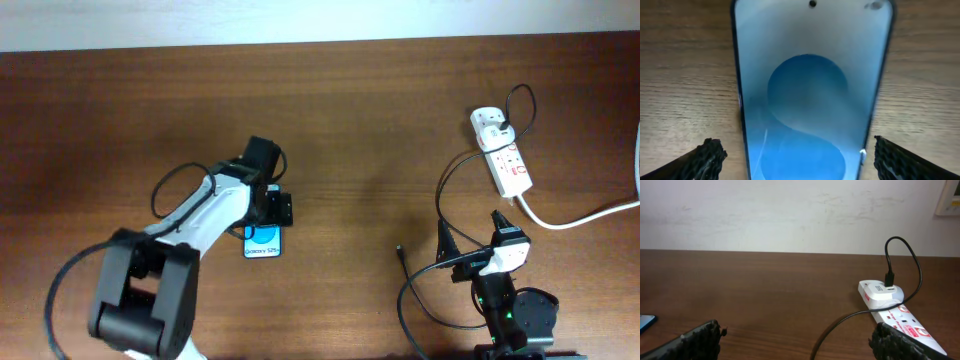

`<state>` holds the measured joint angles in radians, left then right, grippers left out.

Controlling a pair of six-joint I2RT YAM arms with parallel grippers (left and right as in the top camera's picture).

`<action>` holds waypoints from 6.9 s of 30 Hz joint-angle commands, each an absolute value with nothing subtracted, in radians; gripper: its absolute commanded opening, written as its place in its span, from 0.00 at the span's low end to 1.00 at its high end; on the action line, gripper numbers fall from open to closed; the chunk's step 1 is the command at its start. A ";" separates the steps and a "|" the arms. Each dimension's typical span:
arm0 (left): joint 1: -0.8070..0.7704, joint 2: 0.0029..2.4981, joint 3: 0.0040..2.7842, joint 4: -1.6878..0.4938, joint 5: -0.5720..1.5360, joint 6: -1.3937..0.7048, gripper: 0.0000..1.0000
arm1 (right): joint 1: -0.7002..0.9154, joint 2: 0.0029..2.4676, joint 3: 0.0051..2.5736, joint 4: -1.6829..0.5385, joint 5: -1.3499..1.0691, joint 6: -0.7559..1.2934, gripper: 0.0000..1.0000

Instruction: Plug charger to phone and switch on socket

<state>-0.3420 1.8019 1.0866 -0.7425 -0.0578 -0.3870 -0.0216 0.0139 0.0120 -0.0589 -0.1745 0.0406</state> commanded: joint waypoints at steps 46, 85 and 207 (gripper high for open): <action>-0.316 1.312 1.611 -1.325 0.004 -0.701 0.47 | -0.012 0.007 0.006 -0.065 -0.965 0.926 0.98; -0.316 1.530 1.604 -1.197 0.218 -1.192 0.46 | 0.298 0.982 0.543 0.155 -0.725 0.655 0.98; -0.326 1.072 0.853 -0.493 0.215 -1.515 0.31 | 0.623 1.433 0.542 0.821 -0.683 1.923 0.04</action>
<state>-0.3248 1.0775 0.8478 -0.5076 0.1844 -1.5192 0.6231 1.4410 0.5331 0.8375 -0.6968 1.9522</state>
